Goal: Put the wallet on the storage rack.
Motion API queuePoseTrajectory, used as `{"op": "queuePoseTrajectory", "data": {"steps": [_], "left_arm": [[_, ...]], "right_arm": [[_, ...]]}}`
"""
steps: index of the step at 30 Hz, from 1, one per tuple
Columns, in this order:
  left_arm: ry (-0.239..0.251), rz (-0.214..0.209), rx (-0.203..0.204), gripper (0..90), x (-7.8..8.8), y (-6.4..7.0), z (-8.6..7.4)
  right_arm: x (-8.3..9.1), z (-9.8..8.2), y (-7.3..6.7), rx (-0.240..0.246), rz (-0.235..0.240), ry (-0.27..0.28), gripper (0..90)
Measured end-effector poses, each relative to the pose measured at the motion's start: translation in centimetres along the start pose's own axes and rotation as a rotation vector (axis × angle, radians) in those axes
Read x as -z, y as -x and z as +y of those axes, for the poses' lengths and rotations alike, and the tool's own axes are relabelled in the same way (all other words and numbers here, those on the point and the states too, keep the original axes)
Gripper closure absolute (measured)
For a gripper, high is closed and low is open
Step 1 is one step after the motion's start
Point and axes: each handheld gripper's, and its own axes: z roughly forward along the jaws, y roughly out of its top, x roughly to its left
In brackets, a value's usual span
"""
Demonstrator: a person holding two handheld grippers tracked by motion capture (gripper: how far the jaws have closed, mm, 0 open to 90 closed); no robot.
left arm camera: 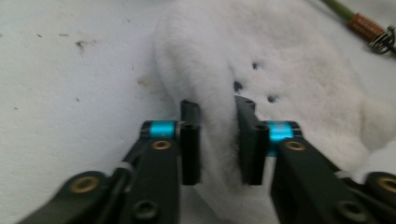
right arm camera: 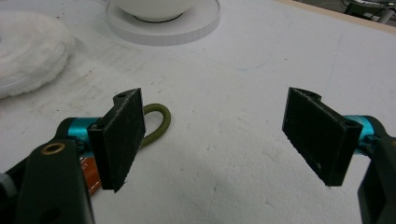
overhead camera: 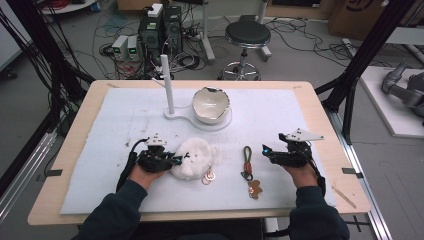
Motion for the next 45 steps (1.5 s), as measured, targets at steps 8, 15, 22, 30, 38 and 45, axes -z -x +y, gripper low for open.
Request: {"op": "queuePoseTrajectory", "data": {"steps": [8, 15, 22, 30, 38, 45], "left_arm": [[0.131, -0.050, -0.016, 80.8, 1.3, 0.4, 0.7], [0.227, -0.080, -0.064, 81.0, 2.3, 0.8, 1.2], [0.289, -0.139, -0.143, 80.9, 2.6, 1.9, 1.6], [0.308, -0.205, -0.192, 81.0, 2.6, 2.7, 1.7], [0.307, -0.254, -0.196, 81.0, 2.3, 3.0, 1.8], [0.193, -0.159, -0.073, 64.2, 1.2, 2.0, 1.3]], "right_arm": [[-0.1, 0.3, -0.5, -0.001, 0.041, 0.007, 21.6], [-1.1, 1.5, -3.2, 0.039, 0.162, 0.026, 21.6], [-3.2, 2.8, -6.7, 0.078, 0.345, 0.027, 21.6], [-5.5, 3.1, -9.3, 0.155, 0.436, -0.038, 24.6], [-5.5, 3.2, -9.2, 0.183, 0.516, -0.050, 68.3], [-4.5, 3.4, -9.2, 0.242, 0.486, 0.005, 78.8]]}}
